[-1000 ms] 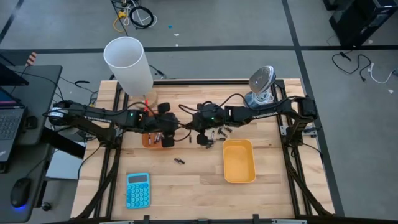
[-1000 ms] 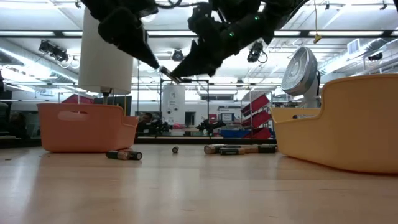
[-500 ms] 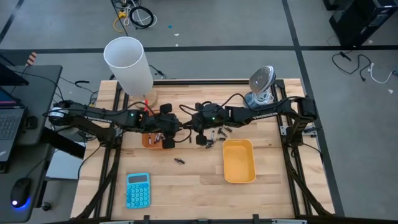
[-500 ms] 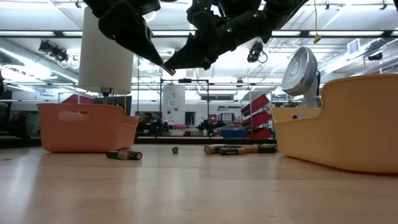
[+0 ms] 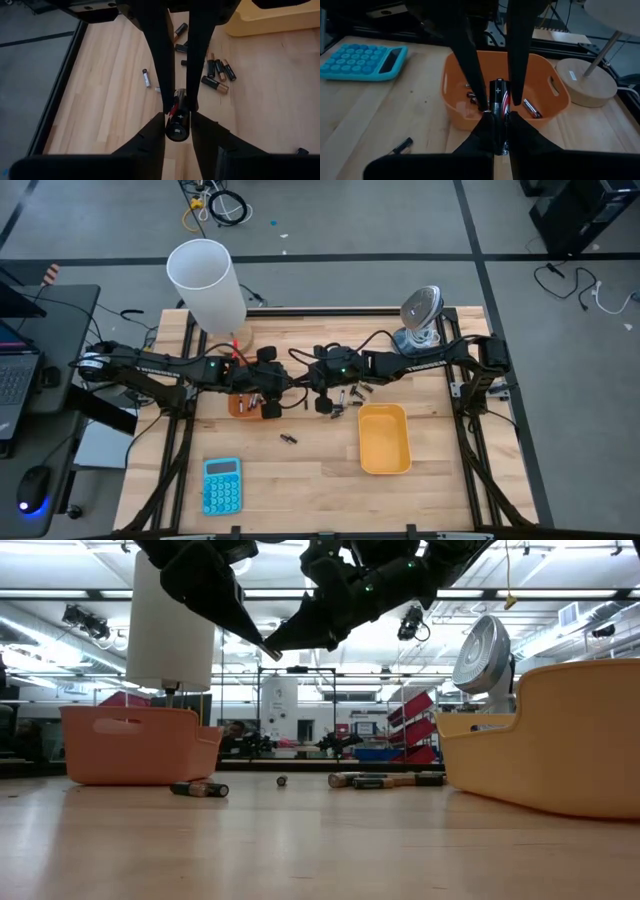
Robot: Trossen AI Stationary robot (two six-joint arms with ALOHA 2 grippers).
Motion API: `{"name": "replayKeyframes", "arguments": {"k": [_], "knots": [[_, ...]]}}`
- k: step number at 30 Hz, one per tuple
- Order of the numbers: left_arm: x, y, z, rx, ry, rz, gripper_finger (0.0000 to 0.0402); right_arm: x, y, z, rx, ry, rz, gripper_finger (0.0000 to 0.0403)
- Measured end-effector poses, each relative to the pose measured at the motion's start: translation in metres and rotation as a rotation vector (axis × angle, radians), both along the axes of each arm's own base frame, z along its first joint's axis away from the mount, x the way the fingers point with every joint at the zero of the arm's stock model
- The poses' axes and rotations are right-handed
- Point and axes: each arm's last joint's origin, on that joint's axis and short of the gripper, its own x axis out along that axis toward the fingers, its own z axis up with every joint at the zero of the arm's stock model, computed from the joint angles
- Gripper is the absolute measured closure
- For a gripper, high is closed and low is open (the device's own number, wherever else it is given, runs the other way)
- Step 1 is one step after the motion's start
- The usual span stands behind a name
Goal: Sort batteries
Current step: Put the silver battery into the orange bin
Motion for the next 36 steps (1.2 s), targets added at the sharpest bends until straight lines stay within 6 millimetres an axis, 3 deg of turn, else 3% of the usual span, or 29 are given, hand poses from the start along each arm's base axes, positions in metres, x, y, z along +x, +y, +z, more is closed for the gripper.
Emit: {"name": "replayKeyframes", "arguments": {"k": [7, 19, 31, 36], "knots": [[0.0, 0.0, 0.0, -0.001, 0.003, -0.001, 0.0356, 0.0, 0.0, 0.0, -0.007, 0.003, 0.004, 0.0375], [-0.005, 0.002, -0.003, -0.016, 0.034, 0.088, 0.0359, -0.002, -0.001, -0.004, 0.025, 0.051, -0.02, 0.0324], [-0.029, -0.003, 0.015, -0.156, 0.263, 0.244, 0.0359, -0.013, -0.013, -0.019, 0.051, 0.224, -0.099, 0.0314], [-0.043, -0.004, 0.013, -0.223, 0.398, 0.297, 0.0359, -0.013, -0.015, -0.019, 0.052, 0.231, -0.105, 0.0312]]}}
